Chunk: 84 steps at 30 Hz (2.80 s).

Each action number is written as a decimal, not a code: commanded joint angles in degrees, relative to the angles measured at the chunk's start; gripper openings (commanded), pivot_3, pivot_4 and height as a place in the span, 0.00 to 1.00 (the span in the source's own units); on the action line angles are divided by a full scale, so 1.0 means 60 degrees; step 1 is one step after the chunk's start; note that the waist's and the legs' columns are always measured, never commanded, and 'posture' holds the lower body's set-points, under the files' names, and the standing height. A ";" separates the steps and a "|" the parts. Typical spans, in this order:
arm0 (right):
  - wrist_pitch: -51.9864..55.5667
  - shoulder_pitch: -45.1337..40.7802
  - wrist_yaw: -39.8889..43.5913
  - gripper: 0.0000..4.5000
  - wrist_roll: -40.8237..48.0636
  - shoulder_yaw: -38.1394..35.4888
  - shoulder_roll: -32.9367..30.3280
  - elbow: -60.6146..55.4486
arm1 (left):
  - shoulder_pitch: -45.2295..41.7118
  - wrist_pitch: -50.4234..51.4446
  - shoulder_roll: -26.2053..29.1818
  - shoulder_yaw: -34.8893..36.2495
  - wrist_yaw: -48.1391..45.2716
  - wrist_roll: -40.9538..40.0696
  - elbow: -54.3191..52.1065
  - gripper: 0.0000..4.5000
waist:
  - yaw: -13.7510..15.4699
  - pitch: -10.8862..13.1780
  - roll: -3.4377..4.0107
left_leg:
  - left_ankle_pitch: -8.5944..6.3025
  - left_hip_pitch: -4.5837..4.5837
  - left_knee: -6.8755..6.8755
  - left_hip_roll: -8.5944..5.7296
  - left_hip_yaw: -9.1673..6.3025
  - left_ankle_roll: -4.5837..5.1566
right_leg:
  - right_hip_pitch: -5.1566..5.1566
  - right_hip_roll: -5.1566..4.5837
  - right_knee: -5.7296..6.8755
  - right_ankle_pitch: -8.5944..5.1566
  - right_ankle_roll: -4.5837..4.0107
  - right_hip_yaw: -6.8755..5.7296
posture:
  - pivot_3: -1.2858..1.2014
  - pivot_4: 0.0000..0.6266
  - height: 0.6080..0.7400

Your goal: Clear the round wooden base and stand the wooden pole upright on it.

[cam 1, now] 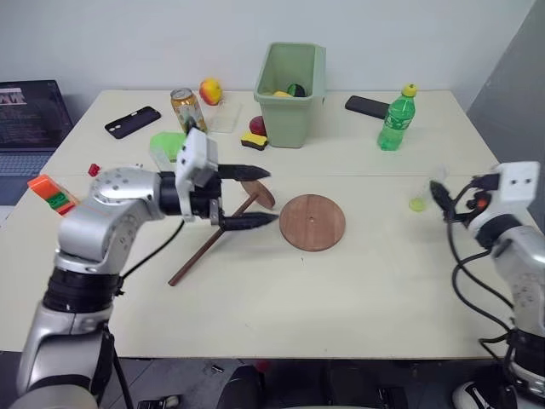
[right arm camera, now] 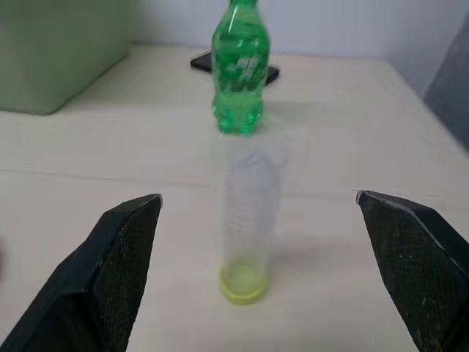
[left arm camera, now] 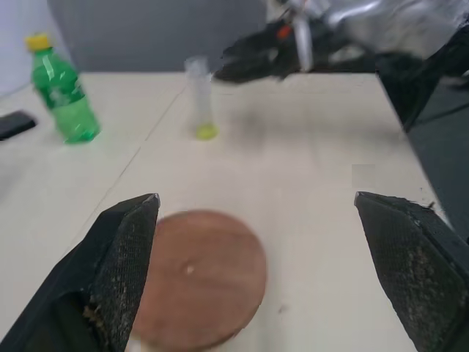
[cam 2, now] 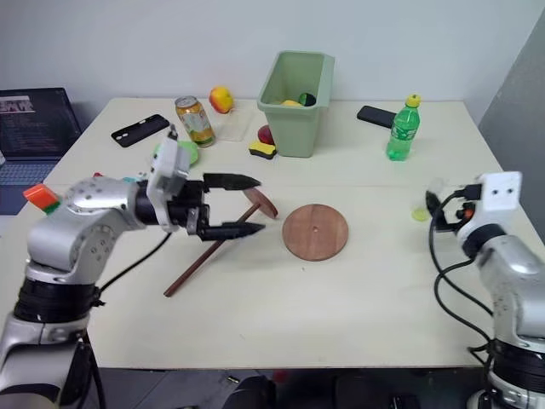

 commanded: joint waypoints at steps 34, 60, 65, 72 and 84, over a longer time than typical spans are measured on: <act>0.1056 -0.0164 0.2835 1.00 0.4093 0.3775 -0.0949 -0.3964 | -0.3937 0.0761 -0.1230 -0.4016 -0.1513 0.5674 0.6966 0.68 | -0.0040 0.0035 -0.0056 | 0.0015 -0.0028 0.0004 -0.0001 -0.0026 -0.0023 | -0.0016 0.0001 -0.0012 -0.0001 0.0002 -0.0022 | 0.52 0.24 1.00; 0.0935 -0.0277 0.2236 1.00 0.5453 0.2529 -0.1063 -0.4369 | -0.5609 0.0631 -0.2244 -0.0180 -0.0324 0.3290 0.7583 0.06 | 0.0038 0.0054 -0.0089 | 0.0015 -0.0049 0.0021 -0.0004 -0.0037 -0.0023 | -0.0020 -0.0004 -0.0009 -0.0001 0.0002 -0.0040 | 0.52 0.24 1.00; 0.0800 0.0947 0.1311 1.00 0.5049 0.1843 -0.1203 -0.5053 | -0.5440 -0.0618 -0.3875 0.1834 0.2052 0.2130 0.6456 0.06 | 0.0207 0.0049 -0.0091 | 0.0015 -0.0063 0.0025 0.0003 -0.0041 -0.0024 | -0.0020 -0.0031 -0.0014 -0.0003 0.0006 -0.0049 | 0.52 0.24 1.00; -0.0285 0.2679 0.0564 1.00 0.2651 0.2845 -0.0971 -0.5760 | -0.4366 -0.2289 -0.6297 0.2337 0.3445 0.1299 0.5096 0.06 | 0.0230 0.0050 -0.0095 | 0.0018 -0.0057 0.0045 -0.0014 -0.0021 -0.0021 | -0.0017 -0.0021 0.0010 0.0000 0.0007 -0.0032 | 0.52 0.24 1.00; -0.1263 0.4155 0.0490 1.00 0.1209 0.3795 -0.0309 -0.5564 | -0.2565 -0.3055 -0.6805 0.1366 0.3136 0.1399 0.4371 0.06 | 0.0230 0.0049 -0.0098 | 0.0018 -0.0025 0.0041 -0.0012 -0.0005 -0.0021 | -0.0001 -0.0008 0.0009 0.0001 0.0008 -0.0013 | 0.52 0.24 1.00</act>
